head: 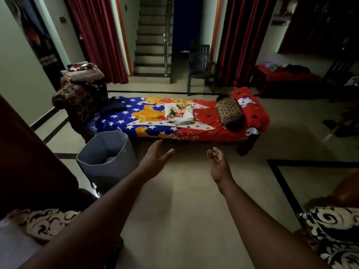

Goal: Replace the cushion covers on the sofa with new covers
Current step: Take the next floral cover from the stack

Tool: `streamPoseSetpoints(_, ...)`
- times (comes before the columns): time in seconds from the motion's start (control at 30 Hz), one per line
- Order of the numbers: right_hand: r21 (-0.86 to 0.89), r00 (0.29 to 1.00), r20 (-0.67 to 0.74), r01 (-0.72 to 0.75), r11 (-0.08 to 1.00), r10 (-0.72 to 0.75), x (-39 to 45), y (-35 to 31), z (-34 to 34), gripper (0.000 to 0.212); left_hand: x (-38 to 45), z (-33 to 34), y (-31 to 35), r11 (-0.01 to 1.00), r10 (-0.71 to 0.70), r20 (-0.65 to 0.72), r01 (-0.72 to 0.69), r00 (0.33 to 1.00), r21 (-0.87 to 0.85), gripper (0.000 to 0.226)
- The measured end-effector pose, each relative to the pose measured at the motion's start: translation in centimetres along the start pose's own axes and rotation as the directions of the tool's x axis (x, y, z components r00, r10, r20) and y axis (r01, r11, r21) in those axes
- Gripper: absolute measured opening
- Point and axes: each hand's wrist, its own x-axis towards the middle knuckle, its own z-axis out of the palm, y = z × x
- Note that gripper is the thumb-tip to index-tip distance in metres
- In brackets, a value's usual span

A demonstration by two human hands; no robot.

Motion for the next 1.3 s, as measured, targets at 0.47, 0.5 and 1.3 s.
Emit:
streamPoseSetpoints(0.47, -0.082, 1.0, -0.014, -0.024, 0.996, 0.023, 21.8, 0.7, 6.1, 0.078, 23.7, 1.3, -4.0, 0.99, -0.083, 0.04, 0.087, 0.996, -0.114, 0.082)
streamPoseSetpoints(0.5, -0.088, 0.999, -0.017, -0.03, 0.996, 0.029, 23.1, 0.4, 6.5, 0.078, 25.4, 1.0, -3.8, 0.987, -0.091, 0.057, 0.097, 0.994, -0.124, 0.082)
streamPoseSetpoints(1.3, 0.0, 0.978, 0.091, -0.187, 0.982, 0.186, 66.7, 3.3, 13.1, 0.05, 66.3, 5.9, -0.8, 0.962, -0.267, 0.103, 0.271, 0.958, -0.029, 0.083)
